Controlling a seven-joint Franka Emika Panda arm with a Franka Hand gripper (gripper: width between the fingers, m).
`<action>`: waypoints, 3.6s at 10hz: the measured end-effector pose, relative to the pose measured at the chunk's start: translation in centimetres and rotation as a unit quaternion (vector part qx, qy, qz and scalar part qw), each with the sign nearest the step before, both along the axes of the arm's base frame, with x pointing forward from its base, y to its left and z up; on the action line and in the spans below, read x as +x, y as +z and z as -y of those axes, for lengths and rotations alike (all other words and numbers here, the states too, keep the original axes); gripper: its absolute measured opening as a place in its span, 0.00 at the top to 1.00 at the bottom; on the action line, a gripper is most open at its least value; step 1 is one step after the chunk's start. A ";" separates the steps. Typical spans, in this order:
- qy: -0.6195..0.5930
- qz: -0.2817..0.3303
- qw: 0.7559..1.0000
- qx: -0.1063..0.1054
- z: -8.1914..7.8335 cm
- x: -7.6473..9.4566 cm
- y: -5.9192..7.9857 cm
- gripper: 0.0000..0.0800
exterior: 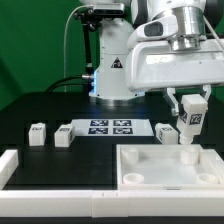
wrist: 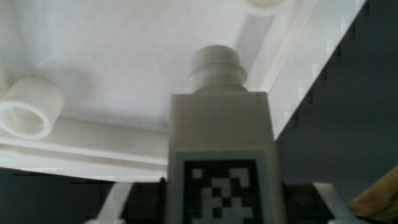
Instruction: Assemble one leg
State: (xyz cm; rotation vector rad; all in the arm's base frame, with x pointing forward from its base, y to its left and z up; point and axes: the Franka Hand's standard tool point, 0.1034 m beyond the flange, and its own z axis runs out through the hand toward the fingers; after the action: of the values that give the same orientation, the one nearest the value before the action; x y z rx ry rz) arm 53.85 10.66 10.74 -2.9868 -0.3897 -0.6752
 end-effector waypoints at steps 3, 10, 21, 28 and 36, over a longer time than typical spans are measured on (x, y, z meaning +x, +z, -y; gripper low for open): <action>0.000 0.000 1.000 0.000 0.0 0.0 0.0 0.64; -0.001 0.007 1.000 0.009 -1.6 5.2 -0.4 0.64; 0.006 0.044 0.999 0.009 -1.4 8.1 -1.0 0.64; 0.005 0.040 0.999 0.009 -1.3 7.5 -2.4 0.64; 0.001 0.088 0.996 0.014 -1.0 7.4 -3.5 0.64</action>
Offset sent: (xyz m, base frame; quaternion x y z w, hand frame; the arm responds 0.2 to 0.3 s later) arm 0.0226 0.0217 0.0055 -0.0016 0.0072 0.0683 0.9976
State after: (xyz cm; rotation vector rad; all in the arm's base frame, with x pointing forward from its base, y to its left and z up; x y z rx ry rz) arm 61.21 11.70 7.24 -2.9094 -0.3896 -0.9377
